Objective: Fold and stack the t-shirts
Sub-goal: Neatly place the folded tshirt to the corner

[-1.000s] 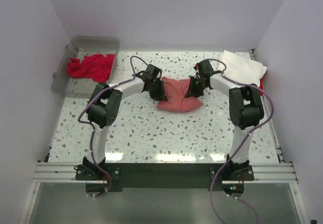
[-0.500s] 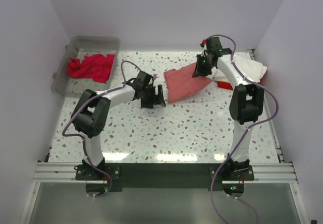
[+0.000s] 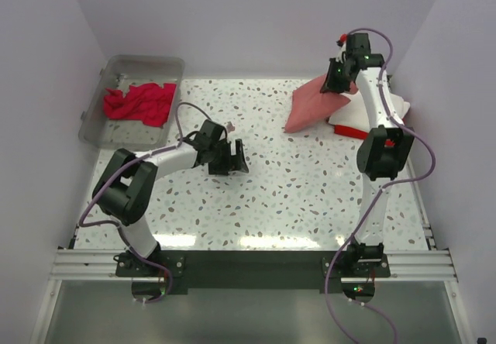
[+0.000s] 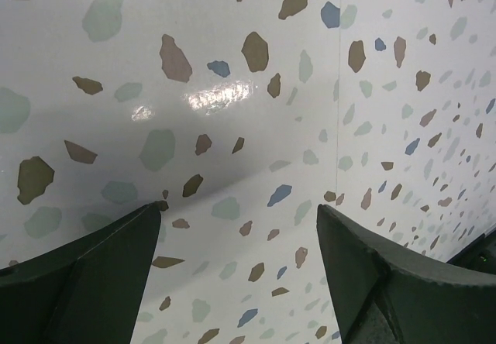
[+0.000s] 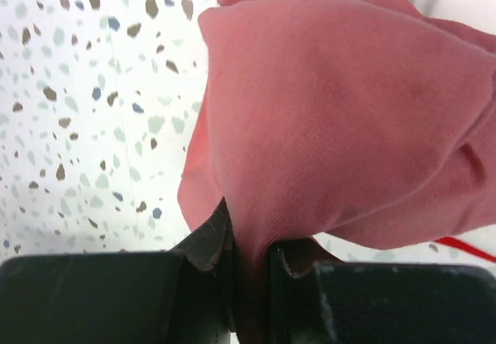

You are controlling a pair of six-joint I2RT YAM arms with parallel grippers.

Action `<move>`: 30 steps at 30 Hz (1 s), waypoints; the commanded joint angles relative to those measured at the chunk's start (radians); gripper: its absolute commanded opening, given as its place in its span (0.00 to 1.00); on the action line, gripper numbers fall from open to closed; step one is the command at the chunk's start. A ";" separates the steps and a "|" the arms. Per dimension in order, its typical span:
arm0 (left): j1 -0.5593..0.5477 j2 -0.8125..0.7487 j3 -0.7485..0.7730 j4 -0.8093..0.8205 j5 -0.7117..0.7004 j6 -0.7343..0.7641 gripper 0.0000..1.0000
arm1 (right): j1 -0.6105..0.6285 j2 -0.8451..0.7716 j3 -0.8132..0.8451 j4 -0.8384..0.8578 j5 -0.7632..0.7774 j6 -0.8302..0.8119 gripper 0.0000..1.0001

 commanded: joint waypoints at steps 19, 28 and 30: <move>0.005 0.001 -0.121 -0.095 -0.058 -0.027 0.88 | -0.235 0.067 0.269 0.052 -0.120 0.012 0.00; 0.005 -0.001 -0.119 -0.114 -0.062 -0.030 0.88 | -0.292 0.075 0.271 0.067 -0.155 0.009 0.00; 0.003 -0.004 -0.119 -0.117 -0.061 -0.031 0.88 | -0.297 0.073 0.271 0.064 -0.158 -0.002 0.00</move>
